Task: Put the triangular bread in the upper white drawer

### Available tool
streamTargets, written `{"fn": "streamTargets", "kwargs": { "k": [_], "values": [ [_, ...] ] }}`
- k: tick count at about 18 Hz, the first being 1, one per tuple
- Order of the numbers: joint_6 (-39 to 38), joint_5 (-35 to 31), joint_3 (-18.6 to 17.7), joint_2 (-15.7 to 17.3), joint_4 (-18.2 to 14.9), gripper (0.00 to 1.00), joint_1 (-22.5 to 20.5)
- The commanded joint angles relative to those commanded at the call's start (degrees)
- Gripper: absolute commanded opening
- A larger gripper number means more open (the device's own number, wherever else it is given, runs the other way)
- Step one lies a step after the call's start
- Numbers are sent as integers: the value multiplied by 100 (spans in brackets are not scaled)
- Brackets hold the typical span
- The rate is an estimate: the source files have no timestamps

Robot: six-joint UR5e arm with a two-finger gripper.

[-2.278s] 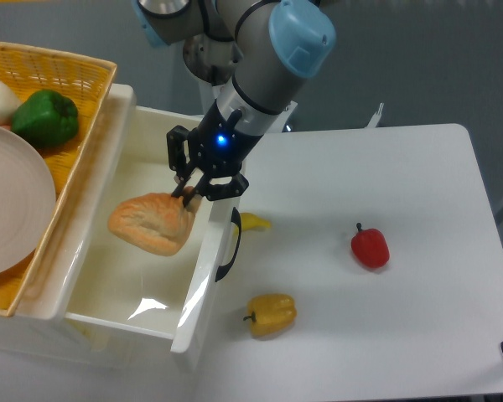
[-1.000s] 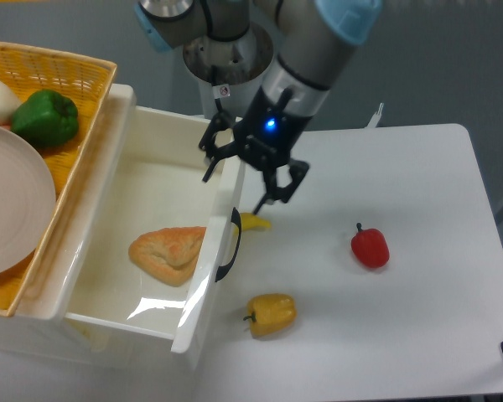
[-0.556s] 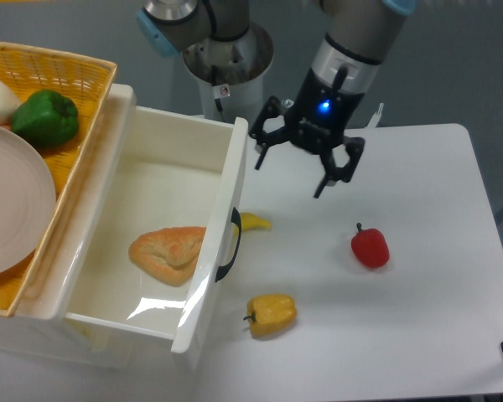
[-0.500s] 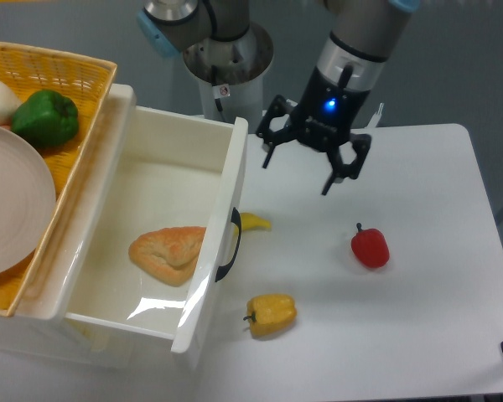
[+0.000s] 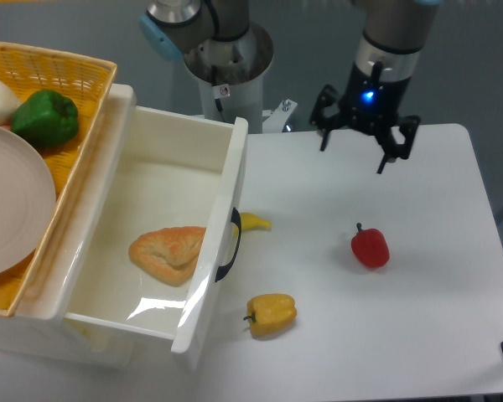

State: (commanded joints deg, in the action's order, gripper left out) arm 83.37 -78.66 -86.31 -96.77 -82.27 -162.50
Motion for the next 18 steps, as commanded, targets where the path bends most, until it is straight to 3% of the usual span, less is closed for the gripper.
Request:
{"fn": "streamTargets", "kwargs": {
  "k": [3, 10, 14, 18],
  "values": [
    [652, -430, -27, -123, 17, 100, -168],
    [1620, -729, -299, -132, 62, 100, -361],
    [1665, -801, -343, -316, 175, 100, -502],
    [1665, -809, -544, -527, 552, 100, -511]
  ]
}}
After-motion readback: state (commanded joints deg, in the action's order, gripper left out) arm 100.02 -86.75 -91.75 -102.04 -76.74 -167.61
